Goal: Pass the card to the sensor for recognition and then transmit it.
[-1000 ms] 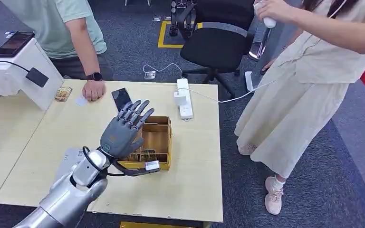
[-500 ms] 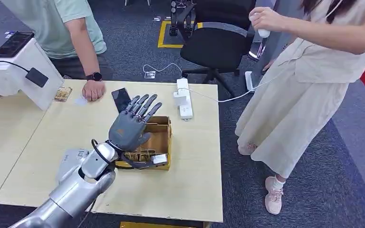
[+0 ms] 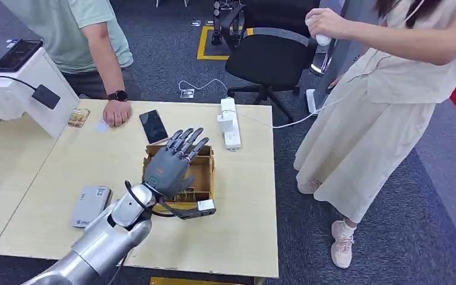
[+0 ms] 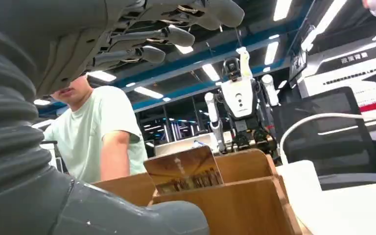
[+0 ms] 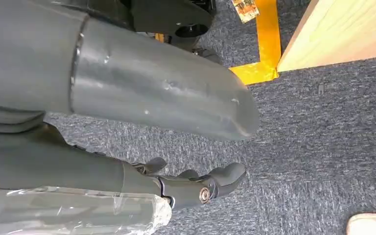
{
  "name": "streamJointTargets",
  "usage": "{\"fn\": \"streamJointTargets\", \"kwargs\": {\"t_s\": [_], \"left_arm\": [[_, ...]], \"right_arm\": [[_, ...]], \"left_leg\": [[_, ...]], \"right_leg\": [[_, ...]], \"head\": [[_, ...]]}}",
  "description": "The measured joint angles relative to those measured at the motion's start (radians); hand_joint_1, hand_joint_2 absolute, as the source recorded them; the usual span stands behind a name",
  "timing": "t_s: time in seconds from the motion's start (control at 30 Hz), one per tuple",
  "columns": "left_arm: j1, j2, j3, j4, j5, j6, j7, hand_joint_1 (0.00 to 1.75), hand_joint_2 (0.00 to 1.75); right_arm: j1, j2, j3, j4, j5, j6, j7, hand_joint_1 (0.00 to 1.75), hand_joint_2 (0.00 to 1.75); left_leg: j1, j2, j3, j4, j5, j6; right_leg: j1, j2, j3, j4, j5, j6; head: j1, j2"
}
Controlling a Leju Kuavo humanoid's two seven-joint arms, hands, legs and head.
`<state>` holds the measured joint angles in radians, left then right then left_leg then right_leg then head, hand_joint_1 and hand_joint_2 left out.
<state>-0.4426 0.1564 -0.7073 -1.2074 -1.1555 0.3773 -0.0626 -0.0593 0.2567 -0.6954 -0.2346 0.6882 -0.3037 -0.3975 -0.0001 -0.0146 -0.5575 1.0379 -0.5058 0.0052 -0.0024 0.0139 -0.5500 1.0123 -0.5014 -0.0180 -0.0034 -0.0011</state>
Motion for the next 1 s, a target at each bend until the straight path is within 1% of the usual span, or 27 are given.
{"fn": "streamJointTargets", "kwargs": {"t_s": [0.2,0.33,1.0], "left_arm": [[0.002,-0.002,-0.001,0.014,0.0,0.005,0.0,0.0,1.75],[-0.003,-0.002,-0.002,0.029,-0.023,0.013,0.001,0.0,1.75],[-0.066,0.006,-0.016,0.098,-0.053,0.021,0.001,0.0,1.75]], "right_arm": [[0.0,0.0,0.001,0.0,0.0,0.0,0.0,0.0,0.0],[0.001,0.0,0.004,0.0,0.002,0.0,0.0,0.0,0.0],[0.004,0.0,0.017,0.003,0.003,0.001,0.009,0.0,0.0]], "left_leg": [[0.0,0.0,0.0,0.0,0.0,0.0],[0.0,0.0,0.0,0.0,0.0,0.0],[0.0,0.0,0.0,0.0,0.0,0.0]], "right_leg": [[0.0,0.0,0.0,0.0,0.0,0.0],[0.0,0.0,0.0,0.0,0.0,0.0],[0.0,0.0,0.0,0.0,0.0,0.0]], "head": [[0.0,0.0],[0.0,0.0],[0.0,0.0]]}}
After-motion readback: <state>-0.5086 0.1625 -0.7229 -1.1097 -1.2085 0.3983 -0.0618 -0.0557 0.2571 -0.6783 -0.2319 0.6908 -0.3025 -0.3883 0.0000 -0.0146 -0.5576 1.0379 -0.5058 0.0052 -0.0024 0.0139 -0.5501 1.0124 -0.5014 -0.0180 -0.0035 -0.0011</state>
